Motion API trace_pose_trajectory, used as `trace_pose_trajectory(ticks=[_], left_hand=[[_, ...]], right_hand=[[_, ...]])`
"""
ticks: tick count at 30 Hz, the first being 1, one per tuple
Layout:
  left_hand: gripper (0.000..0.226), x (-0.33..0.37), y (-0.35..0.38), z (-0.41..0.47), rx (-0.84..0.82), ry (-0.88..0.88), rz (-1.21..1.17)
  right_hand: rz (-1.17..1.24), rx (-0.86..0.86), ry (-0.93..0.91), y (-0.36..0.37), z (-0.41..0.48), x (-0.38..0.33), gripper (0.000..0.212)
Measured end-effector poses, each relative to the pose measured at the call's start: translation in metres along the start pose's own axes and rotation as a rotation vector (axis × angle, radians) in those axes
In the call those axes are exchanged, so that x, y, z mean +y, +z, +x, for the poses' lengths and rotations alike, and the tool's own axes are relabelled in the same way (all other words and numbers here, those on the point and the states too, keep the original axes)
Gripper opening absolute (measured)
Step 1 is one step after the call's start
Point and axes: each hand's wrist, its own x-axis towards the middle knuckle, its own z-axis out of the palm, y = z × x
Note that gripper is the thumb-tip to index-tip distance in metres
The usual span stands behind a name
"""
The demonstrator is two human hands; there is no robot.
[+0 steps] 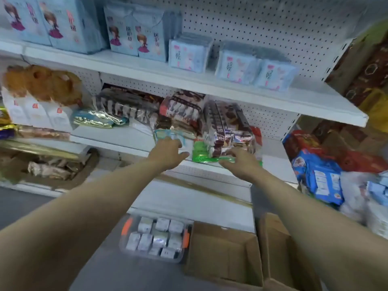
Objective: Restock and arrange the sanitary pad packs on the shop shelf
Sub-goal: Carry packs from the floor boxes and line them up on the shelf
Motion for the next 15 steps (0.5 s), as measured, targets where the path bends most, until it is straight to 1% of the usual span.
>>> trace_pose_trajectory(ticks=[2, 5, 10, 13, 15], left_hand=[[0.052, -0.018, 0.023, 0.003, -0.053, -0.072, 0.010], [0.052, -0.053, 0.064, 0.010, -0.145, -0.168, -0.031], [0.055, -0.119, 0.143, 0.013, -0.299, -0.309, -0.083], [0.050, -0.162, 0.204, 0.008, -0.376, -0.405, -0.116], [0.049, -0.191, 0.249, 0.005, -0.428, -0.458, -0.113]], right_hand=[[0.023, -0.093, 0.019, 0.029, 0.017, 0.009, 0.060], [0.054, -0.256, 0.050, 0.079, 0.039, 0.022, 0.058], [0.153, -0.447, 0.149, 0.181, 0.061, 0.050, 0.057], [0.131, -0.567, 0.222, 0.250, 0.071, 0.071, 0.043], [0.162, -0.631, 0.288, 0.294, 0.080, 0.083, 0.036]])
